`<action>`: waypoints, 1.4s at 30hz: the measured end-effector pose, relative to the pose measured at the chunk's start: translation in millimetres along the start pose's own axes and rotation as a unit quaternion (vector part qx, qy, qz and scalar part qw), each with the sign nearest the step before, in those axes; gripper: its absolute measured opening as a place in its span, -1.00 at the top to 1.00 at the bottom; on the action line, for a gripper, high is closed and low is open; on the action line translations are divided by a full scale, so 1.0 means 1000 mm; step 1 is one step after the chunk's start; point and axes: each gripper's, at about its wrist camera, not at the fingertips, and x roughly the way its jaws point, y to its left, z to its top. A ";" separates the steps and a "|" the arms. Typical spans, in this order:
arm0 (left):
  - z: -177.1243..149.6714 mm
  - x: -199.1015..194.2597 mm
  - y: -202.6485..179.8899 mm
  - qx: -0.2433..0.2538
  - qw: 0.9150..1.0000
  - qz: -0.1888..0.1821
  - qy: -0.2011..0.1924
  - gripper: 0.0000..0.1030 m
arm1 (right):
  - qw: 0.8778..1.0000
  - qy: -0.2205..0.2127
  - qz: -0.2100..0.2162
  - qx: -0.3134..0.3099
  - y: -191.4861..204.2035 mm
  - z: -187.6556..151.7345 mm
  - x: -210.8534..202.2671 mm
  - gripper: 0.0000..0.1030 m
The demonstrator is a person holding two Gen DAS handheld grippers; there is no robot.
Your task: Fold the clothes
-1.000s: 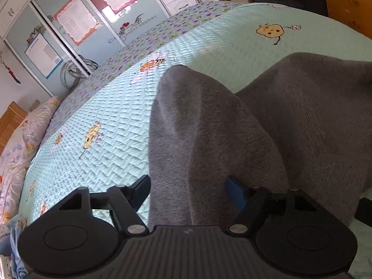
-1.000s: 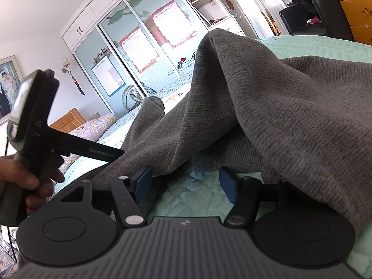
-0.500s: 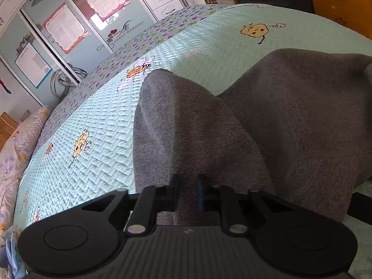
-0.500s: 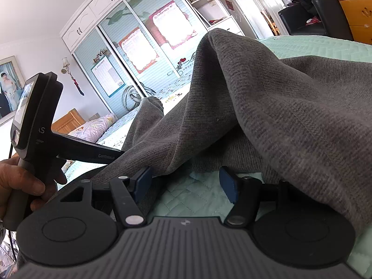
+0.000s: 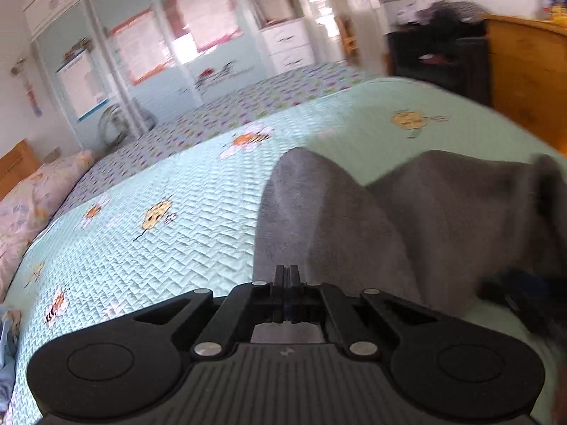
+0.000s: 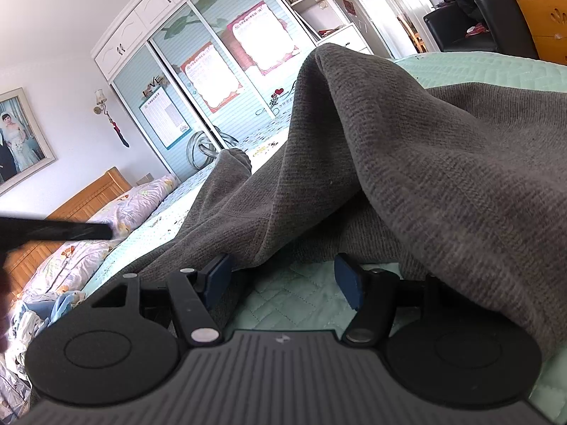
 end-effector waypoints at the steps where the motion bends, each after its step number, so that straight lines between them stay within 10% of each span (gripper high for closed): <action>1: -0.006 -0.006 -0.001 0.013 1.000 -0.003 0.005 1.00 | 1.000 0.000 0.000 0.000 0.000 0.000 0.000 -0.29; 4: -0.012 -0.001 -0.003 0.019 0.999 -0.012 0.036 0.71 | 1.000 0.001 -0.003 -0.002 0.001 0.001 0.000 -0.30; 8: 0.002 0.024 0.008 -0.035 0.998 -0.030 0.042 -0.57 | 1.000 -0.002 0.003 0.002 -0.001 0.001 -0.001 -0.30; 22: 0.066 0.146 -0.019 0.003 0.998 0.046 0.046 -0.70 | 1.000 -0.004 0.013 0.008 -0.006 -0.001 0.000 -0.33; 32: 0.049 0.166 -0.006 -0.043 0.997 -0.036 0.044 -0.46 | 1.000 -0.007 0.019 0.011 -0.005 -0.005 -0.001 -0.35; 42: 0.042 0.144 -0.002 -0.044 0.988 -0.146 0.004 -0.64 | 1.000 -0.007 0.019 0.011 -0.005 -0.005 -0.002 -0.36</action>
